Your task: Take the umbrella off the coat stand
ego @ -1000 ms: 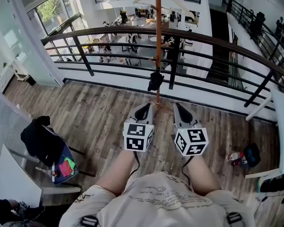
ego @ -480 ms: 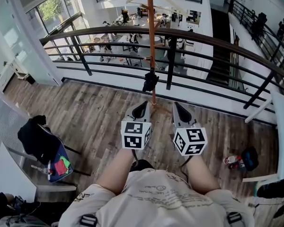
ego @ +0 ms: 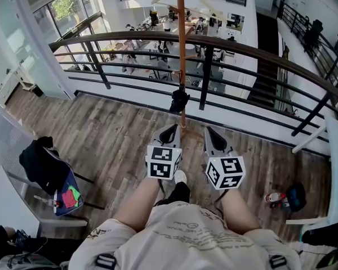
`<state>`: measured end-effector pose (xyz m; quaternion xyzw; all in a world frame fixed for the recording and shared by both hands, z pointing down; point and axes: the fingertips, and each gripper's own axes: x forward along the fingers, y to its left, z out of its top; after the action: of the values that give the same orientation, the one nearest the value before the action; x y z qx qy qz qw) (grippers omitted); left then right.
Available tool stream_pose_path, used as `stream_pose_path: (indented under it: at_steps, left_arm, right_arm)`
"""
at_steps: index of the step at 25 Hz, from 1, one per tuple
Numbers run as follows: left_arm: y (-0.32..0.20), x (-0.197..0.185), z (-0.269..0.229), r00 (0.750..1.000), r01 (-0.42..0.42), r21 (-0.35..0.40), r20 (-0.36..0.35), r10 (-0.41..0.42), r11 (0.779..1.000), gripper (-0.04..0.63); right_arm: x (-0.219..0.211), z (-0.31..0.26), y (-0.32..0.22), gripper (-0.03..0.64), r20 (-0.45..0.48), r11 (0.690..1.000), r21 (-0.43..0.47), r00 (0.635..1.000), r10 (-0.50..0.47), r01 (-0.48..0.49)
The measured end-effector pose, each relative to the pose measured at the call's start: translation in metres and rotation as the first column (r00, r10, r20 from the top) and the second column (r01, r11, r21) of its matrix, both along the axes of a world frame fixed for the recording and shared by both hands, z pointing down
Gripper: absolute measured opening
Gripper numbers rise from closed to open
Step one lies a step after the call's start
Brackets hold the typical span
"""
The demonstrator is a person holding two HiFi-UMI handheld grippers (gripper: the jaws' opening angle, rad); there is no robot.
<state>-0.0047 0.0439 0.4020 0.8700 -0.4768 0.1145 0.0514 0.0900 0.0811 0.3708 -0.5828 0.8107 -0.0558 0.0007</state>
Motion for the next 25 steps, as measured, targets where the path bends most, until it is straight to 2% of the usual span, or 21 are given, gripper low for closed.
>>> stream_pose_path:
  at_steps: [15, 25]
  left_arm:
    - [-0.096, 0.021, 0.022, 1.000, 0.005, -0.020, -0.021, -0.006, 1.000, 0.005]
    - [-0.182, 0.020, 0.026, 0.999, 0.035, -0.041, -0.016, -0.036, 0.999, 0.005]
  right_arm:
    - [0.017, 0.017, -0.090, 0.003, -0.034, 1.000, -0.010, 0.999, -0.013, 0.013]
    - [0.022, 0.017, -0.176, 0.003, -0.021, 0.999, -0.020, 0.999, -0.036, 0.036]
